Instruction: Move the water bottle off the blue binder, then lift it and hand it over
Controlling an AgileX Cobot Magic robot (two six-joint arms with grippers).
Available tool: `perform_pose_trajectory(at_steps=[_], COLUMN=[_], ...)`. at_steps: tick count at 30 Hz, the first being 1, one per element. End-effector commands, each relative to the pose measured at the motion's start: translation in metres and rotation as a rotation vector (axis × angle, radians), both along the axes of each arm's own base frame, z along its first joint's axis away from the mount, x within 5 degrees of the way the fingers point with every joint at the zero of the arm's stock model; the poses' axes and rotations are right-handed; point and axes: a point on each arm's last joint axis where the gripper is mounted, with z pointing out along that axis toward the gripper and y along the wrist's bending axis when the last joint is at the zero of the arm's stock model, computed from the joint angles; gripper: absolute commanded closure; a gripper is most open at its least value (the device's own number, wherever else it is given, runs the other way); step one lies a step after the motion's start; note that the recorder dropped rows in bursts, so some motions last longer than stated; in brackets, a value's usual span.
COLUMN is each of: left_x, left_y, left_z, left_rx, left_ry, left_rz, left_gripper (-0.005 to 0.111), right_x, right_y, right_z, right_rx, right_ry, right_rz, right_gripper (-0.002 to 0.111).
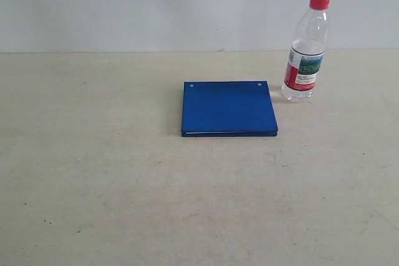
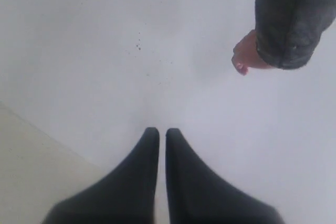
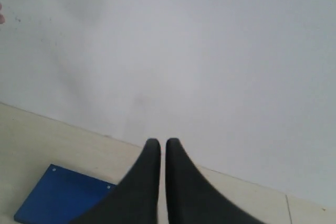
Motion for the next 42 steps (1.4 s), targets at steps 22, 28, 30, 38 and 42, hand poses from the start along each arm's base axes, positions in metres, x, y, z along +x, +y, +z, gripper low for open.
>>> perform_pose_trajectory(at_steps=[22, 28, 30, 38, 42], left_x=[0.033, 0.17, 0.202, 0.259, 0.278], left_y=[0.0, -0.013, -0.015, -0.039, -0.044], left_z=[0.064, 0.043, 0.017, -0.062, -0.074], left_rx=[0.616, 0.578, 0.614, 0.294, 0.19], left_ry=[0.136, 0.377, 0.476, 0.737, 0.735], left_rz=[0.074, -0.297, -0.404, -0.667, -0.725], left_gripper=[0.102, 0.102, 0.102, 0.046, 0.048], right_x=[0.1, 0.133, 0.147, 0.226, 0.245], right_y=[0.022, 0.036, 0.04, 0.09, 0.108], right_z=[-0.327, -0.363, -0.361, -0.376, -0.373], right_rx=[0.48, 0.303, 0.286, 0.607, 0.63], right_ry=[0.595, 0.986, 1.0, 1.242, 1.314], right_rz=[-0.236, -0.19, -0.16, 0.1, 0.375], right_gripper=[0.085, 0.045, 0.045, 0.045, 0.045])
